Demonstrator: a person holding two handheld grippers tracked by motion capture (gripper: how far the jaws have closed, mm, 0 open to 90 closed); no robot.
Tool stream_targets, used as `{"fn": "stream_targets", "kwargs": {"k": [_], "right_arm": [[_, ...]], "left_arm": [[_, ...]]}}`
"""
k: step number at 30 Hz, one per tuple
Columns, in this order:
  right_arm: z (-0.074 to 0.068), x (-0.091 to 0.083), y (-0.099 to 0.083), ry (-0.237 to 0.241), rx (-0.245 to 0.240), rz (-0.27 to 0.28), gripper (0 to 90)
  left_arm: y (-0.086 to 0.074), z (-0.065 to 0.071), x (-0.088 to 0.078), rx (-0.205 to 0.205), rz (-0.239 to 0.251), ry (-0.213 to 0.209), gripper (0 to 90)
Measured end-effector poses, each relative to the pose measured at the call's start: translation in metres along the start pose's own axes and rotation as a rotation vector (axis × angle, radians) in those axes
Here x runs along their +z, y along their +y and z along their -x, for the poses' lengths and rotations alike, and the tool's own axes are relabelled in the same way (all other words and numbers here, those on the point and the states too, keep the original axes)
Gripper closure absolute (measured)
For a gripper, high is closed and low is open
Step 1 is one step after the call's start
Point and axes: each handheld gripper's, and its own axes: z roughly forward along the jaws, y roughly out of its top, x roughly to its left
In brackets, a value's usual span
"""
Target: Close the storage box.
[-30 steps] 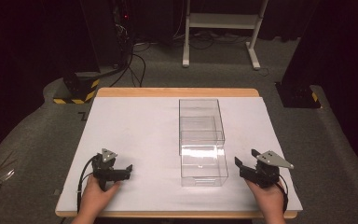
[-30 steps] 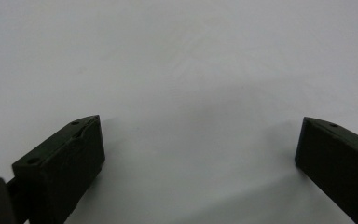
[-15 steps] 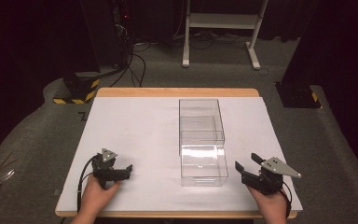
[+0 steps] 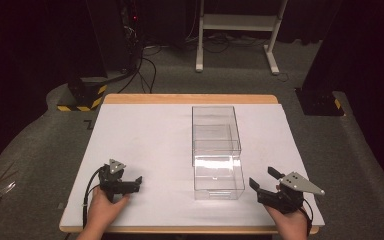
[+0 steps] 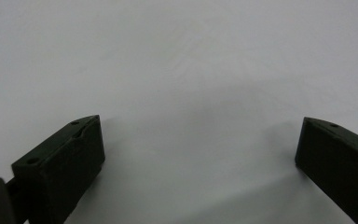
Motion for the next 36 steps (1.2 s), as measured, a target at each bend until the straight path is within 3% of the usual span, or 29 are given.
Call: {"fn": "stream_targets", "kwargs": {"k": [5,11,14,29,36], "right_arm": [[-0.005,0.000,0.000,0.025,-0.002,0.002,21.4],[-0.012,0.000,-0.002,0.100,0.012,-0.007,21.9],[-0.017,0.002,-0.003,0.116,0.005,-0.011,22.0],[-0.027,0.013,-0.007,0.154,-0.045,-0.068,22.5],[-0.027,0.015,-0.008,0.138,-0.048,-0.063,22.5]], "left_arm": [[0.000,0.000,0.000,-0.001,-0.001,0.000,1.4],[0.000,0.000,0.000,-0.002,-0.001,0.000,1.4],[0.000,0.000,0.000,-0.003,-0.002,0.000,1.3],[0.000,0.000,0.000,-0.005,0.000,0.001,1.3],[0.000,0.000,0.000,-0.004,0.002,0.003,1.4]]}}
